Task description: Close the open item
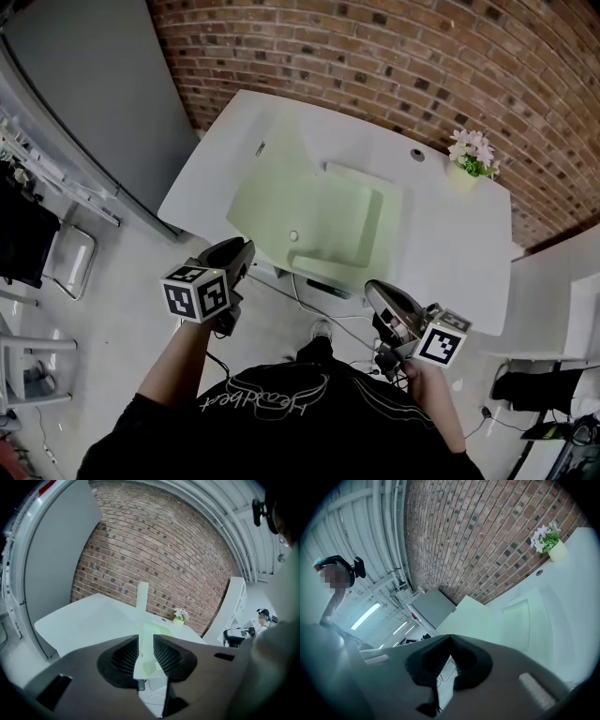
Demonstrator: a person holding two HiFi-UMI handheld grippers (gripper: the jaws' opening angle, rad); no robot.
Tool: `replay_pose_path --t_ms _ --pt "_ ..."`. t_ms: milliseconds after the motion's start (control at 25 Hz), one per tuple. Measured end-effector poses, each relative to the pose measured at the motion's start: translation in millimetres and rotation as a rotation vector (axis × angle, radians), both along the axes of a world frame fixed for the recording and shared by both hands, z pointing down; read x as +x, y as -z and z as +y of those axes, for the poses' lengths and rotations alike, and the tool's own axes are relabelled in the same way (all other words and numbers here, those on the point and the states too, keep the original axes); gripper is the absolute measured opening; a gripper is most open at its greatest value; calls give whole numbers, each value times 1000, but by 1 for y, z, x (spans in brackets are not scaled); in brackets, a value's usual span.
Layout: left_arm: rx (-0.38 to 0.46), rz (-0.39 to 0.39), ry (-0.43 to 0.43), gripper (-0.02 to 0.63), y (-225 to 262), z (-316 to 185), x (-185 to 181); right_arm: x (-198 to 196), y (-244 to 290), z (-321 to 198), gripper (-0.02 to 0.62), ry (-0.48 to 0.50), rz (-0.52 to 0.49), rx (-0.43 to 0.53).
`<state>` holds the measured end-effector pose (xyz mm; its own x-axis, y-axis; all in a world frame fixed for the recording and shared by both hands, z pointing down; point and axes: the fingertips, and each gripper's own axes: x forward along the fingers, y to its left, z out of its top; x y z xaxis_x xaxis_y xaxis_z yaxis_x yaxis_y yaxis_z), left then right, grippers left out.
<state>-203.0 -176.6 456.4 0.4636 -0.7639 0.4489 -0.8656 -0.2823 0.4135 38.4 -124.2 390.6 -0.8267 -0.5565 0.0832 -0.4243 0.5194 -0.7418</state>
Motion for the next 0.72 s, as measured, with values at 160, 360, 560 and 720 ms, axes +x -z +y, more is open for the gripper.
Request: replay_pose_path --t_ms 160,360,560,720 --pt "-17 5 20 75 -5 -9 0 2 -6 -8 5 15 7 -16" --pt "-20 -9 51 75 -8 -17 -2 9 -11 -18 5 16 9 -30" --pt "-17 -53 94 75 -8 -23 -8 17 -24 -29 5 9 18 -59" --pt "-14 -60 91 74 -6 -26 -5 24 -32 -38 5 12 25 -55"
